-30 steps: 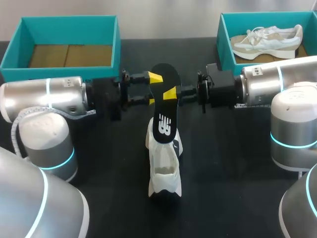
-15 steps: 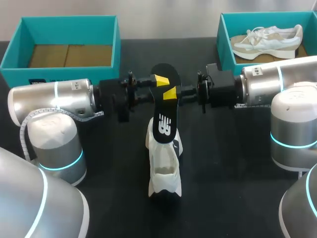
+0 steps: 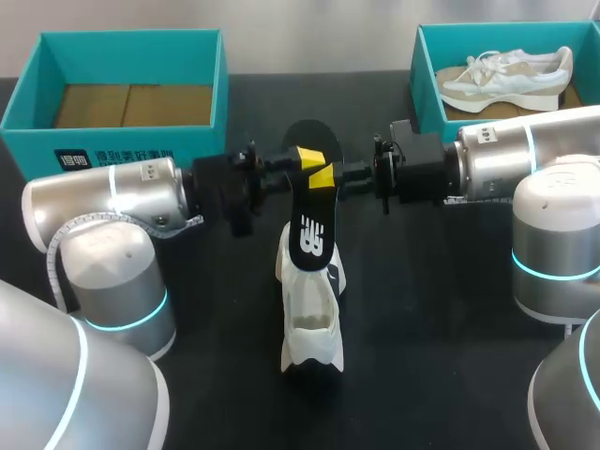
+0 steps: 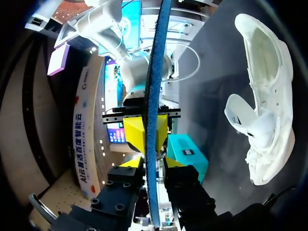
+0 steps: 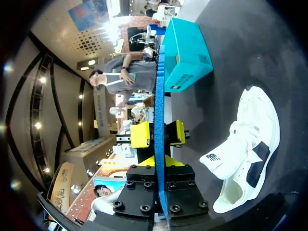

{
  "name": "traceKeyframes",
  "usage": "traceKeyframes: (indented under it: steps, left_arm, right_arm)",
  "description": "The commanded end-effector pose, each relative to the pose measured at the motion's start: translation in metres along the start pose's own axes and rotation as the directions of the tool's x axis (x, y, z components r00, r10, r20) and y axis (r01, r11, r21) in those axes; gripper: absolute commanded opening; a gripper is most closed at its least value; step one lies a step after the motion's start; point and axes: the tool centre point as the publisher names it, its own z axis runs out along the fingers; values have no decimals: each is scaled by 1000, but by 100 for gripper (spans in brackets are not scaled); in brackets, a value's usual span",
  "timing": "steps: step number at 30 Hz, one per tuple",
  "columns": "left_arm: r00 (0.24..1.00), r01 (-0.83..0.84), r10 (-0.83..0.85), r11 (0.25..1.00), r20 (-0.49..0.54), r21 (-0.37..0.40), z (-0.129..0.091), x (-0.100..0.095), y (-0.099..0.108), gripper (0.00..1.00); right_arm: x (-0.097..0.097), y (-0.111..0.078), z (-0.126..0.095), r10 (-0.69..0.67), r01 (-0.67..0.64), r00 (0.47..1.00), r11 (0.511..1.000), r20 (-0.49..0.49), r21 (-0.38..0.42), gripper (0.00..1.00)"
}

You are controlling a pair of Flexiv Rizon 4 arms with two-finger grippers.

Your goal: Take the shoe out of the shoebox, open the shoe tongue, remove and reinsert the insole, then place the shoe into the shoebox

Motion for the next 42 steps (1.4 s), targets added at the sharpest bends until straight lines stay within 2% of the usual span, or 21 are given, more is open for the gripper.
traceKeyframes:
  steps: [1, 5, 6, 7, 12, 13, 15, 16, 23, 31, 33, 34, 36, 38, 42]
  left_arm:
    - [1000, -5, 5, 1000, 11, -11, 2, 1, -3, 23]
    - [1000, -9, 9, 1000, 20, -10, 3, 1, -3, 15]
    - [1000, -9, 9, 1000, 22, -10, 3, 1, -3, 5]
    - [1000, -10, 10, 1000, 24, -10, 3, 1, -3, 0]
    - [999, -17, 17, 1000, 30, -8, 3, -1, -3, 0]
    - [999, -19, 19, 1000, 30, -7, 3, -1, -3, 0]
    - [999, -22, 22, 1000, 30, -6, 2, -2, -3, 0]
    - [999, -24, 24, 1000, 29, -7, 1, -2, -3, 0]
    - [1000, 1, -1, 1000, 28, 6, -15, -13, -7, 0]
    - [997, 65, -64, 998, -40, 26, -50, -27, -24, 0]
    - [993, 102, -100, 994, -58, 34, -58, -29, -30, 0]
    - [990, 125, -122, 992, -66, 33, -63, -31, -33, 0]
    - [977, 199, -197, 980, -88, 23, -70, -33, -40, 0]
    - [962, 227, -224, 974, -154, 1, -77, -35, -46, 0]
    - [962, 227, -224, 974, -154, 1, -77, -35, -46, 0]
  right_arm:
    - [1, 0, 2, 1, -1, 1000, 1000, 5, -2, 0]
    - [1, 0, 2, 1, -1, 1000, 1000, 5, -2, 0]
    - [1, 0, 2, 1, -1, 1000, 1000, 5, -2, 0]
    - [1, 0, 2, 1, -1, 1000, 1000, 5, -2, 0]
    - [1, 0, 2, 1, -1, 1000, 1000, 5, -2, 0]
    - [0, 0, 2, -1, 1, 1000, 1000, 2, 3, 13]
    - [0, -1, 1, -4, 4, 1000, 1000, 5, 8, 76]
    - [-1, -1, 0, -8, 8, 1000, 1000, 4, 11, 100]
    - [-1, -4, -11, -68, 68, 997, 998, 26, 12, 100]
    - [-15, -12, -55, -268, 266, 956, 963, 115, 34, 100]
    - [-19, -13, -62, -318, 314, 931, 948, 177, 50, 100]
    - [-21, -13, -64, -335, 332, 916, 942, 220, 52, 100]
    - [-26, -12, -66, -366, 347, 899, 930, 242, 118, 100]
    - [-26, -12, -66, -366, 347, 899, 930, 242, 118, 100]
    - [-26, -12, -66, -366, 347, 899, 930, 242, 118, 100]
